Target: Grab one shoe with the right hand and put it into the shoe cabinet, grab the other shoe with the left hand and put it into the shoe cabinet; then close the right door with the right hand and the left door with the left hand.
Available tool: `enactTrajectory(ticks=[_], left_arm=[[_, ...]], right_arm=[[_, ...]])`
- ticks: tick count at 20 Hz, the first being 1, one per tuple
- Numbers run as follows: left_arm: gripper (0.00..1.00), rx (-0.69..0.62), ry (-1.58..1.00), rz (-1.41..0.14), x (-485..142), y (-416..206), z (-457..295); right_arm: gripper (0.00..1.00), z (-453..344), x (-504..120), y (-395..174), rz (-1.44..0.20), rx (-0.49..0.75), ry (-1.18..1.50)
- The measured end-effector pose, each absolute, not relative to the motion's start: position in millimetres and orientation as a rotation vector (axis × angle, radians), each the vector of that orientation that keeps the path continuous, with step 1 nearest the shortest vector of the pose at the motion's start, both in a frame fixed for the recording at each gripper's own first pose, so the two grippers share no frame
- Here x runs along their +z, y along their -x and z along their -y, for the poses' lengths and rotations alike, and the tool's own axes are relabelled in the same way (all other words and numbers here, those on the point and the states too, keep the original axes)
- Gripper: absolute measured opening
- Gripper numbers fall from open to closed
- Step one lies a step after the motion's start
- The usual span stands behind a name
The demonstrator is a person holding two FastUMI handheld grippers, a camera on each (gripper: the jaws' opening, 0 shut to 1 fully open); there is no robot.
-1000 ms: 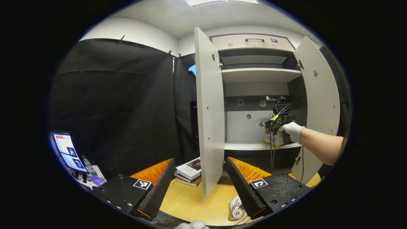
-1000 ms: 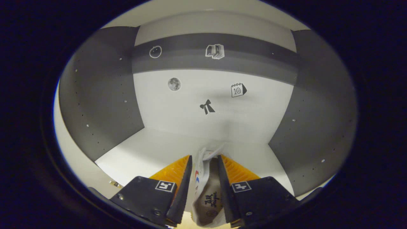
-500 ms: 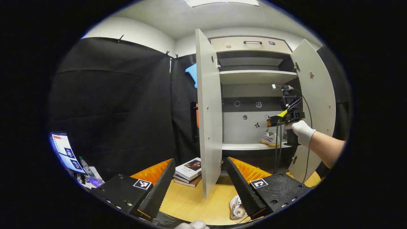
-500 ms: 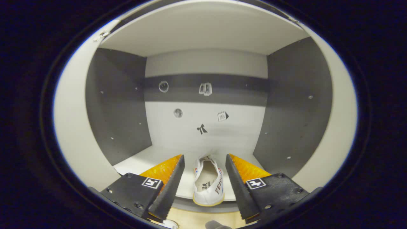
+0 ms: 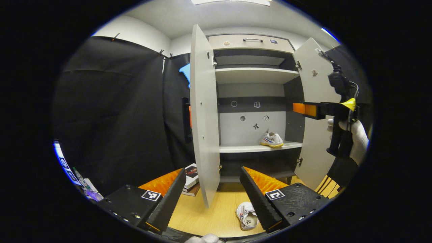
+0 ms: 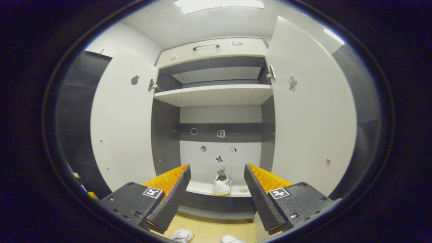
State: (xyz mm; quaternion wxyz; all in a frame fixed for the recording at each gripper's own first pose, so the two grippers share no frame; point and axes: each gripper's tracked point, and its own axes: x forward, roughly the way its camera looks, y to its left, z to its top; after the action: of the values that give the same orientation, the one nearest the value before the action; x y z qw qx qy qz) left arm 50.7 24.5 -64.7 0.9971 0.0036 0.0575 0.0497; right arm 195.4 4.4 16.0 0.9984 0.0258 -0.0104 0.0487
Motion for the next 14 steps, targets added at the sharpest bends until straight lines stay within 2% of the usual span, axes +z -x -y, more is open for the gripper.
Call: enactTrajectory(ticks=[3,6,7,9,14], left_arm=[[0.96,0.044,-0.020,-0.113,-67,-51,-10],[0.96,0.008,-0.042,-0.100,-66,-53,0],[1.00,-0.008,-0.038,-0.100,-69,-54,6],[0.96,-0.033,-0.030,-0.109,-79,-56,14],[0.96,-0.078,0.002,-0.212,-153,-61,37]], right_arm=[[0.99,7,3,-145,0.032,0.065,-0.071],[1.00,18,-10,-120,-0.007,0.033,-0.063],[1.00,22,-12,-116,-0.019,0.021,-0.073],[1.00,27,-9,-105,-0.031,0.009,-0.083],[1.00,45,-13,-90,-0.057,-0.042,-0.027]])
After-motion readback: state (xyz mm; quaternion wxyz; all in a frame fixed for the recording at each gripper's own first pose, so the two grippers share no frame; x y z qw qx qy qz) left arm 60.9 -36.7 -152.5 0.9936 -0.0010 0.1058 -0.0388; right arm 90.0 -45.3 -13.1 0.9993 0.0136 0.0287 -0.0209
